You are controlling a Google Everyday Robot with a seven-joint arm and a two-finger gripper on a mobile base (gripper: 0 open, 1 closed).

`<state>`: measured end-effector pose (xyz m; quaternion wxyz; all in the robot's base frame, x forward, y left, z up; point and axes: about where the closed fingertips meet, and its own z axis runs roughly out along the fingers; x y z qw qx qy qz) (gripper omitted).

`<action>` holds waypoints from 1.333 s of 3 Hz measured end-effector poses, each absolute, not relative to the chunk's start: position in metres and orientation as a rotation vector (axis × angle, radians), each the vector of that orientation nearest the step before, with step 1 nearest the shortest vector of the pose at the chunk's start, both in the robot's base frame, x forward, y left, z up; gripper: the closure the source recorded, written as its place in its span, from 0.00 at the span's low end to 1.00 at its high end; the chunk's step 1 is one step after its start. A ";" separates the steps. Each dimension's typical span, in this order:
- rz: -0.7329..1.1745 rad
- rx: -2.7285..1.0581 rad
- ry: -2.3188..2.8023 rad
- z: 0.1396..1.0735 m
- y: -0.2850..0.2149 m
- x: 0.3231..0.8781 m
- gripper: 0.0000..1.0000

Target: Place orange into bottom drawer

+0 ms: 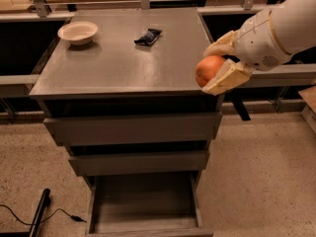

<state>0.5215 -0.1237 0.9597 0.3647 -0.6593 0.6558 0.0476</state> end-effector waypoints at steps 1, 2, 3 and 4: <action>0.214 -1.661 1.630 0.931 -0.106 0.515 1.00; 0.306 -1.578 1.590 0.869 -0.082 0.501 1.00; 0.369 -1.461 1.584 0.789 -0.057 0.492 1.00; 0.385 -1.378 1.603 0.744 -0.049 0.491 1.00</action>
Offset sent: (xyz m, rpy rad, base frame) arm -0.0153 0.0643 -0.1798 0.3627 -0.0521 -0.0526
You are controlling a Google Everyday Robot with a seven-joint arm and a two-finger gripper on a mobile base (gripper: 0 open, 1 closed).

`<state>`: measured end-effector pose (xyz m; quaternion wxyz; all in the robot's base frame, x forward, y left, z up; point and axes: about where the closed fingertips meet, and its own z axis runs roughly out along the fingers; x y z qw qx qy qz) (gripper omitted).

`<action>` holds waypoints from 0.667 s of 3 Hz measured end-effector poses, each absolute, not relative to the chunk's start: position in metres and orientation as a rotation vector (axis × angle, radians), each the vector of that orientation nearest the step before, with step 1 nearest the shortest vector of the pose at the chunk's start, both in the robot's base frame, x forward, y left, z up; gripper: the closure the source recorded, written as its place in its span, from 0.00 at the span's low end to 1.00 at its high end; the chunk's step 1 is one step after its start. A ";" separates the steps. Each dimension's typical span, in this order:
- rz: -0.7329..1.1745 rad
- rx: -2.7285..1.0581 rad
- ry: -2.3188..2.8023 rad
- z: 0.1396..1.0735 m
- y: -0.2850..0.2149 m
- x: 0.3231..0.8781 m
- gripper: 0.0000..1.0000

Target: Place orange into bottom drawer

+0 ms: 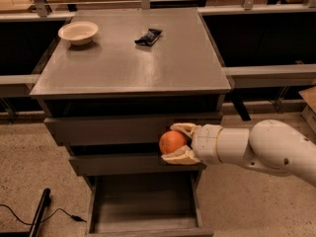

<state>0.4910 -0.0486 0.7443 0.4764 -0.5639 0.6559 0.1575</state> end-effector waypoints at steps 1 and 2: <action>0.446 -1.345 1.635 0.682 -0.028 0.487 1.00; 0.600 -1.324 1.637 0.607 0.004 0.474 1.00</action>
Offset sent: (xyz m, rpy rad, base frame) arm -0.0251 0.0780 -0.2052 0.1698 0.1973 0.0936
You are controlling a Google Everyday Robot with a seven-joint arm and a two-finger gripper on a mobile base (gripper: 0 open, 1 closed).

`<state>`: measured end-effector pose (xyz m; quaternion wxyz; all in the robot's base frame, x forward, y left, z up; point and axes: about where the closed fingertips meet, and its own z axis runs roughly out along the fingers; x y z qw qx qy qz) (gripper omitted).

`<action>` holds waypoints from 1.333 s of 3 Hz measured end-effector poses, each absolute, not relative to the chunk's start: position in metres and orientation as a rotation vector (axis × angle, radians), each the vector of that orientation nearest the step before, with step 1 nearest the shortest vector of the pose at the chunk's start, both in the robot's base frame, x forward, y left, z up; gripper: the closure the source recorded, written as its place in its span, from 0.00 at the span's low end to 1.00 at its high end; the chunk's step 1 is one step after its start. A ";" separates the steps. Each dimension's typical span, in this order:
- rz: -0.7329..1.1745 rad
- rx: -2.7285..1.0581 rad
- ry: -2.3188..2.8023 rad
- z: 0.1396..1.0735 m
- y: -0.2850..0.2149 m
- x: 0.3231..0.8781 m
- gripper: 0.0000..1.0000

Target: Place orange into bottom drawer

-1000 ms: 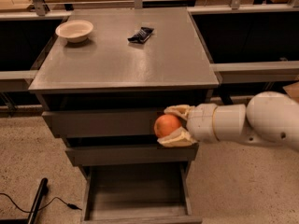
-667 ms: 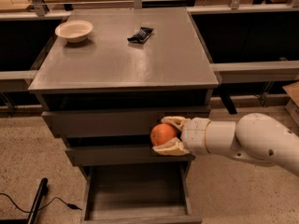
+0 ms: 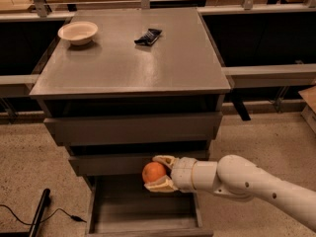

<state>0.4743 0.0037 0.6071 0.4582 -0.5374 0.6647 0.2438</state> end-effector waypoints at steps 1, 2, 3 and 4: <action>0.601 -1.324 1.637 0.607 0.004 0.474 1.00; 0.637 -1.354 1.668 0.580 0.008 0.487 1.00; 0.681 -1.375 1.591 0.539 0.015 0.505 1.00; 0.710 -1.391 1.518 0.474 0.019 0.511 1.00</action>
Offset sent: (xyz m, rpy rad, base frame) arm 0.0227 0.0045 -0.0579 -0.0441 0.1238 0.0378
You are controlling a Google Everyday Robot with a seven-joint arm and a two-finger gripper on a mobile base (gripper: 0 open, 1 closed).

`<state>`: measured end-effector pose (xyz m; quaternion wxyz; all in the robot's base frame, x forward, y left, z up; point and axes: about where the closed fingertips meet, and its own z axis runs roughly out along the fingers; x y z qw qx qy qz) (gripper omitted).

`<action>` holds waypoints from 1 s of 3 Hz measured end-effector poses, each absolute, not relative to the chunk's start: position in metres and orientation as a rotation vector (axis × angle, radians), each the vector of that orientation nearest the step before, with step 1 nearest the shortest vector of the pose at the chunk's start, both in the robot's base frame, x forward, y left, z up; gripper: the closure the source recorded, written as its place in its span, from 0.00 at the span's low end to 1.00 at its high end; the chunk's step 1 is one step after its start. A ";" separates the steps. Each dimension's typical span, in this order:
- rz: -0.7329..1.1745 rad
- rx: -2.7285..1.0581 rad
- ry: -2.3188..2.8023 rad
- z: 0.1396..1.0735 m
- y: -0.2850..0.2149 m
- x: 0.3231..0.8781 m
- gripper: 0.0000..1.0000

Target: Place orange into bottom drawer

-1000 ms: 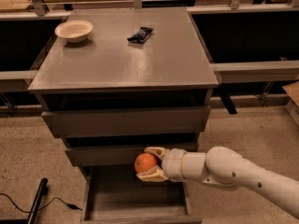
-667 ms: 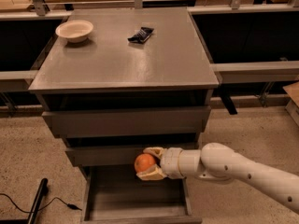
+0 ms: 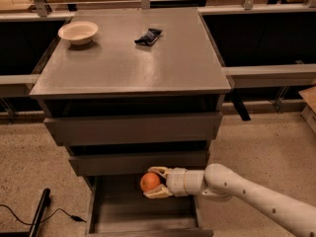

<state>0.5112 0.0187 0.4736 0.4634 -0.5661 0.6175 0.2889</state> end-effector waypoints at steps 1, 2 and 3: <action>0.846 -1.371 1.521 0.371 0.029 0.491 1.00; 0.923 -1.344 1.541 0.319 0.039 0.478 1.00; 0.953 -1.311 1.560 0.281 0.062 0.484 1.00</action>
Offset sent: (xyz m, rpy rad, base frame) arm -0.0455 0.0286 -0.2165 0.1276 0.2163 0.0651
